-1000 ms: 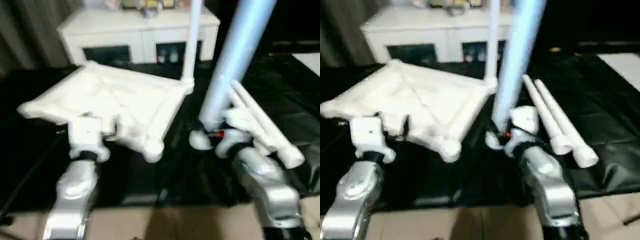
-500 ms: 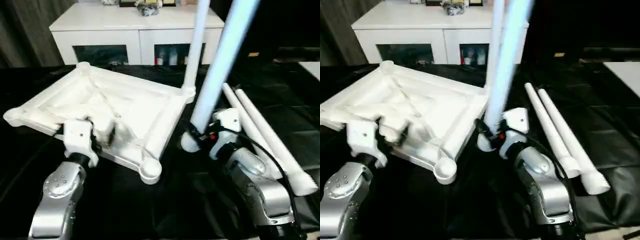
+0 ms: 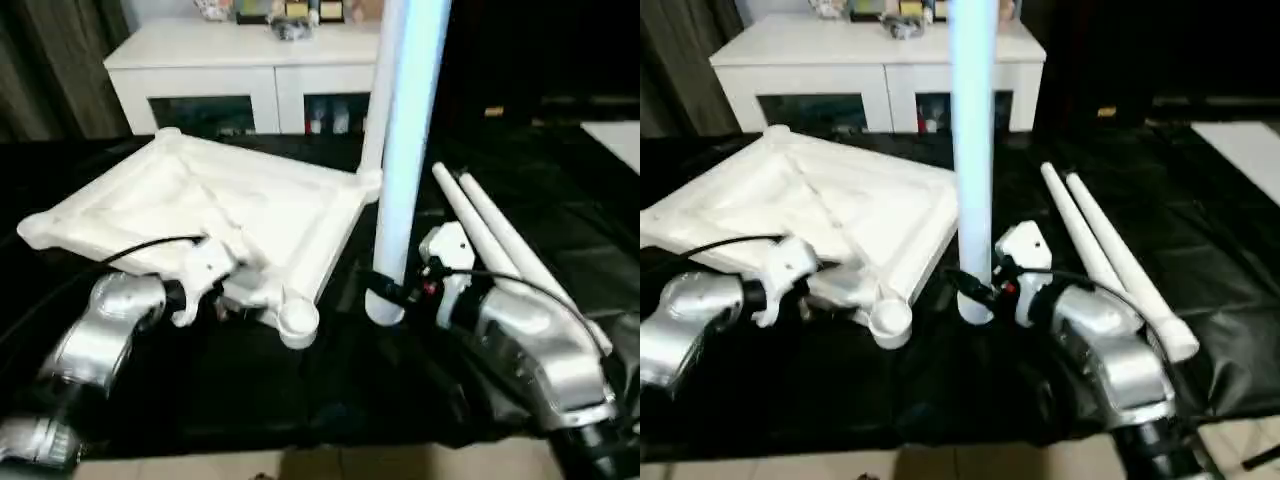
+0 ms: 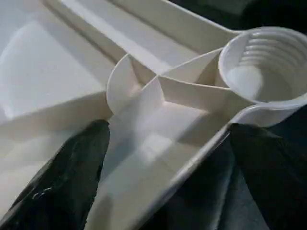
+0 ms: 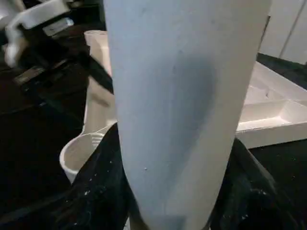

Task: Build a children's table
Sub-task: Pick table leg, then insert table leg to table base

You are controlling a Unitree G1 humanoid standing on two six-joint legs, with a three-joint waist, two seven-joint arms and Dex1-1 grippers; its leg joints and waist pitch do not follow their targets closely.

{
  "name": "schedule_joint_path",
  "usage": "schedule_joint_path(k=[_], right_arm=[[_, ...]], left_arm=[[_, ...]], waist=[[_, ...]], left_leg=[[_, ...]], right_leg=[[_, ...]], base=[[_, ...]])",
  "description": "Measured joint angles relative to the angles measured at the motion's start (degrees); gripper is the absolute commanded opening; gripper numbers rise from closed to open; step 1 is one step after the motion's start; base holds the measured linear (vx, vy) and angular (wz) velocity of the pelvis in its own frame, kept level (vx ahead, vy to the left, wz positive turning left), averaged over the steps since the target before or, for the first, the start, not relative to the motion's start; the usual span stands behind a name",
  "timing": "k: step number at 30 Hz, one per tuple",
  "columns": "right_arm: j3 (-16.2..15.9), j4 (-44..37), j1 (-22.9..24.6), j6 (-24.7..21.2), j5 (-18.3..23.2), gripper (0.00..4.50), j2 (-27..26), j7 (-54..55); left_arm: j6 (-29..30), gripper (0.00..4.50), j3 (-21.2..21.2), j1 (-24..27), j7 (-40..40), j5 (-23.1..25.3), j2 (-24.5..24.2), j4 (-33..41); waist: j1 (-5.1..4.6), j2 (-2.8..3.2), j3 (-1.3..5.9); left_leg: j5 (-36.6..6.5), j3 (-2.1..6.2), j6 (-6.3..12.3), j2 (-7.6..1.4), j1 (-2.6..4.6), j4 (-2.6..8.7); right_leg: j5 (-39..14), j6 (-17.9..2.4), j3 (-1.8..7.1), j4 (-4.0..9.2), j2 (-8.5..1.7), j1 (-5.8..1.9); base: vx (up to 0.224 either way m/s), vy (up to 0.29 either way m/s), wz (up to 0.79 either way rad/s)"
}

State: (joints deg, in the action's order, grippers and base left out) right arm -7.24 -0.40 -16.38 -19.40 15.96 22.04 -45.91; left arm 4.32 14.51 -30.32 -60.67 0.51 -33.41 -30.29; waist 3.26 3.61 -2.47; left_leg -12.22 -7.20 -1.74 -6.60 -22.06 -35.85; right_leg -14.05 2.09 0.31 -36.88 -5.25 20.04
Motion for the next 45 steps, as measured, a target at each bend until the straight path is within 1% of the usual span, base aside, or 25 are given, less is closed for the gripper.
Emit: schedule_joint_path(k=[2,3,4,5,8,11,14,17,19,21,22,23,25,26,28,30,34,37,39,40,41,42,45], right_arm=[[-0.2,1.5,-0.3,1.4,-0.3,1.85,1.2,-2.0],[-0.4,1.7,-0.3,1.7,-0.5,1.85,1.3,-2.5],[-0.7,1.8,-0.3,2.0,-0.7,1.85,1.4,-2.9],[-1.1,1.9,-0.3,2.2,-0.8,1.85,1.6,-3.3],[-1.2,1.8,-0.2,2.4,-0.8,1.85,2.6,-3.8],[-1.3,1.8,-0.2,2.6,-0.9,1.85,3.5,-4.6],[-1.3,1.8,-0.2,2.7,-0.9,1.85,3.6,-5.3],[-1.3,1.9,-0.2,3.2,-0.9,1.85,4.0,-5.8],[-1.3,2.1,-0.2,3.4,-0.9,1.85,3.9,-5.8],[-1.3,2.7,-0.3,3.7,-0.9,1.85,3.9,-5.8],[-1.4,2.9,-0.3,3.7,-1.0,1.85,3.9,-5.8],[-1.5,3.1,-0.3,3.8,-1.1,1.85,3.9,-5.8],[-1.9,3.2,-0.7,3.8,-1.3,1.85,3.6,-5.8],[-2.1,3.3,-1.1,3.8,-1.4,1.85,3.5,-5.8],[-2.2,3.3,-1.7,4.0,-1.6,1.85,3.4,-5.9],[-2.2,3.4,-1.8,4.2,-1.9,1.85,3.4,-5.9],[-2.1,4.0,-1.8,4.5,-2.0,1.85,2.9,-5.5],[-1.9,4.4,-2.2,4.5,-2.0,1.85,1.8,-4.0],[-1.1,5.7,-3.5,4.5,-2.1,1.85,1.0,-1.9],[-0.3,6.0,-4.0,4.5,-2.1,1.85,0.9,-0.7],[1.0,6.2,-4.3,4.5,-2.1,1.85,0.7,0.5],[1.7,6.3,-4.5,4.5,-2.1,1.85,0.6,1.2],[3.3,7.6,-5.5,3.3,-2.1,1.85,-0.4,4.1]], left_arm=[[-3.5,4.21,2.8,-5.5,-3.1,2.7,0.6,-7.8],[-4.6,4.10,3.6,-7.0,-4.2,3.6,0.7,-10.3],[-5.4,4.00,4.1,-8.2,-4.9,4.4,0.8,-12.4],[-6.4,4.00,4.6,-9.5,-6.1,5.1,0.9,-14.6],[-8.7,3.76,6.5,-13.0,-8.1,7.0,1.5,-20.0],[-10.4,3.43,7.6,-15.1,-9.6,8.4,2.0,-24.2],[-12.0,3.21,8.5,-15.5,-10.3,9.4,2.0,-26.8],[-14.1,2.89,8.9,-17.2,-10.3,10.5,2.6,-29.7],[-14.7,2.80,8.9,-17.9,-10.4,10.7,2.9,-31.1],[-15.6,2.54,8.9,-18.6,-10.4,11.2,3.2,-33.0],[-15.9,2.54,9.0,-18.8,-10.4,11.5,3.4,-33.6],[-16.1,2.36,9.0,-19.1,-10.3,11.7,3.7,-34.3],[-16.2,2.15,8.9,-19.4,-10.2,11.7,4.2,-35.3],[-16.0,2.15,8.7,-19.6,-10.4,11.5,4.7,-35.8],[-15.4,1.90,8.4,-19.7,-11.3,11.4,5.4,-35.9],[-14.7,1.77,8.4,-19.7,-11.9,11.2,5.5,-35.9],[-12.7,1.39,8.2,-19.7,-12.2,11.0,6.0,-35.7],[-10.2,1.23,7.6,-19.2,-12.0,10.9,6.8,-34.2],[-7.7,1.15,6.2,-17.8,-10.8,10.3,7.6,-31.7],[-6.4,1.15,5.5,-16.9,-10.2,9.8,8.0,-30.0],[-4.9,1.05,4.4,-15.7,-9.1,8.5,8.8,-28.6],[-3.9,0.97,3.7,-14.7,-8.5,7.6,9.2,-27.5],[0.6,0.89,1.6,-10.1,-4.0,5.9,10.2,-20.3]], waist=[[0.03,0.85,-0.03],[-0.05,1.19,-0.04],[-0.16,1.37,-0.05],[-0.13,1.72,-0.02],[-0.19,2.52,-0.01],[-0.04,2.87,0.10],[-0.04,3.25,0.09],[0.06,3.29,0.10],[0.11,3.30,0.11],[0.17,3.30,0.11],[0.17,3.30,0.11],[0.17,3.29,0.11],[0.14,3.29,0.11],[0.14,3.28,0.10],[0.20,3.27,0.10],[0.26,3.26,0.10],[0.34,3.29,0.13],[0.27,3.39,0.19],[-0.06,3.43,0.22],[-0.20,3.46,0.23],[-0.36,3.48,0.26],[-0.50,3.48,0.25],[-1.14,3.31,0.34]], left_leg=[[0.9,-0.22,0.29,-0.30,-0.07,0.06],[0.9,-0.35,0.30,-0.32,-0.11,0.11],[0.9,-0.48,0.31,-0.36,-0.12,0.17],[0.9,-0.59,0.34,-0.47,-0.14,0.24],[1.0,-1.00,0.51,-0.97,-0.34,0.22],[1.1,-1.23,0.60,-1.37,-0.52,0.23],[1.1,-1.28,0.62,-1.39,-0.67,0.25],[1.2,-1.33,0.76,-1.43,-1.05,0.24],[1.2,-1.48,0.81,-1.46,-1.08,0.24],[1.2,-1.64,0.83,-1.51,-1.08,0.24],[1.2,-1.70,0.85,-1.53,-1.09,0.24],[1.3,-1.79,0.87,-1.57,-1.09,0.23],[1.3,-1.90,0.89,-1.62,-1.09,0.23],[1.3,-1.96,0.90,-1.65,-1.09,0.23],[1.3,-2.20,0.92,-1.80,-1.09,0.24],[1.3,-2.48,0.92,-1.97,-1.10,0.24],[1.3,-2.56,0.93,-1.99,-1.11,0.24],[1.3,-2.65,0.93,-1.99,-1.09,0.24],[1.3,-2.71,0.93,-1.99,-1.05,0.25],[1.3,-2.71,0.93,-1.99,-1.04,0.25],[1.3,-2.74,0.94,-1.99,-1.03,0.26],[1.3,-2.73,0.93,-1.99,-1.02,0.27],[1.3,-2.78,0.94,-2.04,-0.96,0.36]], right_leg=[[0.0,0.0,-0.26,0.04,-0.02,0.00],[0.0,0.0,-0.26,0.10,-0.06,0.02],[0.0,0.0,-0.24,0.16,-0.08,0.04],[0.0,0.0,-0.31,0.24,-0.07,0.05],[0.0,0.0,-0.79,0.60,-0.09,0.01],[0.0,-0.1,-1.12,0.73,-0.04,0.04],[0.0,-0.1,-1.16,0.78,-0.04,0.16],[0.0,-0.1,-1.19,0.69,-0.05,0.54],[0.0,-0.1,-1.16,0.63,-0.09,0.62],[0.0,-0.1,-1.15,0.63,-0.13,0.63],[0.0,-0.1,-1.14,0.64,-0.15,0.63],[0.0,-0.1,-1.13,0.65,-0.16,0.64],[0.0,-0.2,-1.10,0.65,-0.17,0.67],[0.0,-0.2,-1.09,0.65,-0.17,0.68],[0.0,-0.2,-1.10,0.65,-0.18,0.70],[0.0,-0.2,-1.09,0.65,-0.18,0.76],[0.0,-0.2,-1.07,0.67,-0.19,0.79],[0.1,-0.2,-1.04,0.69,-0.24,0.79],[0.1,-0.4,-1.02,0.70,-0.26,0.84],[0.2,-0.4,-1.05,0.73,-0.30,0.84],[0.2,-0.4,-1.04,0.74,-0.30,0.85],[0.2,-0.4,-1.04,0.75,-0.30,0.85],[0.2,-0.4,-1.06,0.74,-0.29,0.90]], base=[[0.000,0.000,0.00],[0.000,0.000,0.00],[0.000,0.000,0.00],[0.000,0.000,0.00],[0.000,0.000,0.00],[0.000,0.000,0.00],[0.000,0.000,0.00],[0.000,0.000,0.00],[0.000,0.000,0.00],[0.000,0.000,0.00],[0.000,0.000,0.00],[0.000,0.000,0.00],[0.000,0.000,0.00],[0.000,0.000,0.00],[0.000,0.000,0.00],[0.000,0.000,0.00],[0.000,0.000,0.00],[0.000,0.000,0.00],[0.000,0.000,0.00],[0.000,0.000,0.00],[0.000,0.000,0.00],[0.000,0.000,0.00],[0.000,0.000,0.00]])
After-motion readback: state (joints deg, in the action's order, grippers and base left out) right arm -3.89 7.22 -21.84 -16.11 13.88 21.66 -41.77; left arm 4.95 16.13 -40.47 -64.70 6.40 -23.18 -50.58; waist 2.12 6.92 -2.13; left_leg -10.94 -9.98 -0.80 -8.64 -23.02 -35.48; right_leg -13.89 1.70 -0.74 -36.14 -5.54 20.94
